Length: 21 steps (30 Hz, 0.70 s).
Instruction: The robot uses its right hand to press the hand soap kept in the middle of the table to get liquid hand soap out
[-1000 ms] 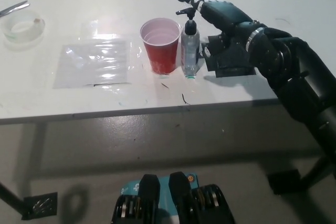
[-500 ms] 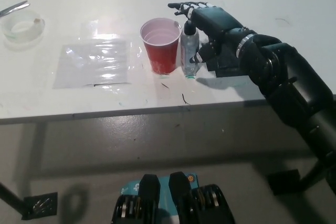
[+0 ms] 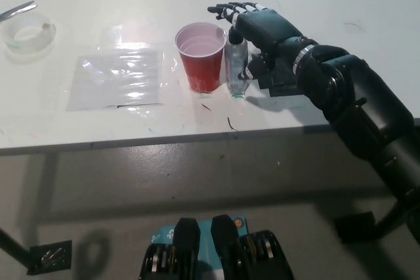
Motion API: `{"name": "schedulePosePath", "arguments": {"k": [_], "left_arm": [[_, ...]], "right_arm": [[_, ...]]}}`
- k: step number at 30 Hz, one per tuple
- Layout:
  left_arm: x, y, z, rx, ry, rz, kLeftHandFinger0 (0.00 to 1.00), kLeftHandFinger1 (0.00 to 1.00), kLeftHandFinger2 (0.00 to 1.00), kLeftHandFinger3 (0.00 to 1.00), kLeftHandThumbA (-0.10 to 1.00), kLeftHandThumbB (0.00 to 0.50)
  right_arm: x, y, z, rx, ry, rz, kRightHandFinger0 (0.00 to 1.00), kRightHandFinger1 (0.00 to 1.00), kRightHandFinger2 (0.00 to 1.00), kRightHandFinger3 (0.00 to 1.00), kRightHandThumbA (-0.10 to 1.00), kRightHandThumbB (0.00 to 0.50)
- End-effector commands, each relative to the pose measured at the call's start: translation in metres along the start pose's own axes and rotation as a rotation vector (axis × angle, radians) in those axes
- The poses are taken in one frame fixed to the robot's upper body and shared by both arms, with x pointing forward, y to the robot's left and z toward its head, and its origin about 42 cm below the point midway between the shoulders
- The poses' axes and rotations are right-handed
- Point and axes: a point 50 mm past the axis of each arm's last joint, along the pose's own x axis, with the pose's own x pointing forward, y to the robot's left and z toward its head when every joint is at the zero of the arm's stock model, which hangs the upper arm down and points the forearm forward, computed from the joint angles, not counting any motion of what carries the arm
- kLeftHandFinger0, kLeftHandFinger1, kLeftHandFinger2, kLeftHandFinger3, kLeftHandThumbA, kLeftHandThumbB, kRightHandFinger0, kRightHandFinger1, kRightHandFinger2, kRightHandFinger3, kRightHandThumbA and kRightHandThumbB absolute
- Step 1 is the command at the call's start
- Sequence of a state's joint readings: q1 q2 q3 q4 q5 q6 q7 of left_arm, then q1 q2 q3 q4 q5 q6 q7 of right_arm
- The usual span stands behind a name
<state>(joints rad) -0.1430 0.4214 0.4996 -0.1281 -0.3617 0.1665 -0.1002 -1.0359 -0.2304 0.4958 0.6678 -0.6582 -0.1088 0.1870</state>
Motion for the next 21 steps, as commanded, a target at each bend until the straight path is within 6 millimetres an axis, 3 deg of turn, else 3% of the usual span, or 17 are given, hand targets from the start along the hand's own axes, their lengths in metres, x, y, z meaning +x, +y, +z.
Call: {"name": "schedulePosePath", "arguments": {"k": [1,10,21], "left_arm": [[0.009,0.003,0.025,0.024,-0.095,-0.026,0.30,0.37,0.44,0.57,0.17,0.003],[0.010,0.002,0.029,0.016,-0.113,-0.012,0.30,0.37,0.45,0.57,0.21,0.000],[0.016,0.000,0.034,0.021,-0.119,-0.033,0.32,0.39,0.48,0.59,0.33,0.003]], "right_arm": [[0.002,-0.030,-0.004,-0.112,-0.030,-0.073,1.00,1.00,1.00,1.00,1.00,0.456],[-0.003,-0.026,-0.005,-0.245,0.009,-0.035,1.00,1.00,1.00,1.00,1.00,0.421],[0.000,0.012,0.012,-0.097,-0.016,-0.042,1.00,1.00,1.00,1.00,1.00,0.478]]}}
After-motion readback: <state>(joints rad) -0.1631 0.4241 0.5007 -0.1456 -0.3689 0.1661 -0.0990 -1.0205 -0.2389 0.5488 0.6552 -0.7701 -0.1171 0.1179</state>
